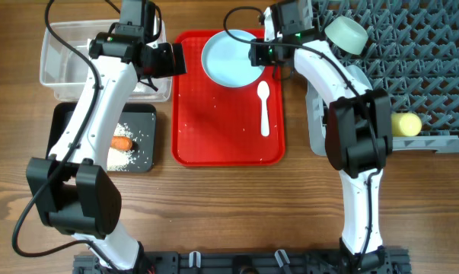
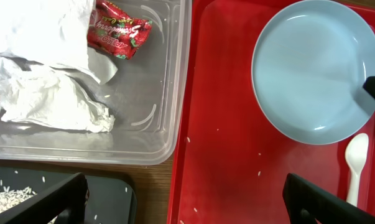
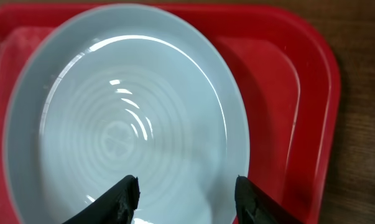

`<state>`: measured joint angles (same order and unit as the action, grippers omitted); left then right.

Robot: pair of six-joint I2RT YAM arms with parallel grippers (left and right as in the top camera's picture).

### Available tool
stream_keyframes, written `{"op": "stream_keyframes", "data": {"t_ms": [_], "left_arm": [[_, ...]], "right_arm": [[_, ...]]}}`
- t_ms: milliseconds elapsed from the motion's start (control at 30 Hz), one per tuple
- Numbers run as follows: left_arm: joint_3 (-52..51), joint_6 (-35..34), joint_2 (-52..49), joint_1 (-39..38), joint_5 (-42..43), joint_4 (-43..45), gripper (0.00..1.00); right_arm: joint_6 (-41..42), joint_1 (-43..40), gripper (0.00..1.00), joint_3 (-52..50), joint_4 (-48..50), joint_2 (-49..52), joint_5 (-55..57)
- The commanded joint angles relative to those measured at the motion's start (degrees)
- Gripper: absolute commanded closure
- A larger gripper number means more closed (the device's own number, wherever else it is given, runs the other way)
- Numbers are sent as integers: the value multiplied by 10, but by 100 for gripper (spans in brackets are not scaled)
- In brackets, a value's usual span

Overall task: Sort waste into correct bins and load items into the dishwasher rack
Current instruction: 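Reach the right gripper to the white plate and grasp its rim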

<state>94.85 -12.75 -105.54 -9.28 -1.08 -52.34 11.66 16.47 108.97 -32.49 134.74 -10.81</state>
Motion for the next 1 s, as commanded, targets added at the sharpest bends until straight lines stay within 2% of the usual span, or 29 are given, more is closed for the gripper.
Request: {"op": "stream_keyframes", "data": {"t_ms": [0, 300, 367, 433, 567, 700, 767, 867, 967], "left_arm": [[3, 3, 1, 1, -14, 0, 0], [3, 3, 1, 1, -14, 0, 0], [3, 3, 1, 1, -14, 0, 0], [3, 3, 1, 1, -14, 0, 0], [3, 3, 1, 1, -14, 0, 0], [3, 3, 1, 1, -14, 0, 0], [3, 3, 1, 1, -14, 0, 0], [3, 3, 1, 1, -14, 0, 0], [3, 3, 1, 1, -14, 0, 0]], "right_arm": [[2, 0, 48, 3, 2, 17, 56], [10, 0, 46, 3, 14, 17, 68], [9, 0, 49, -4, 14, 17, 71], [9, 0, 53, -19, 21, 17, 70], [-2, 0, 69, -55, 49, 18, 72], [-19, 0, 78, -72, 61, 18, 73], [-25, 0, 90, -73, 61, 18, 72], [-10, 0, 95, -73, 61, 18, 73], [-10, -2, 96, -67, 59, 17, 72]]}}
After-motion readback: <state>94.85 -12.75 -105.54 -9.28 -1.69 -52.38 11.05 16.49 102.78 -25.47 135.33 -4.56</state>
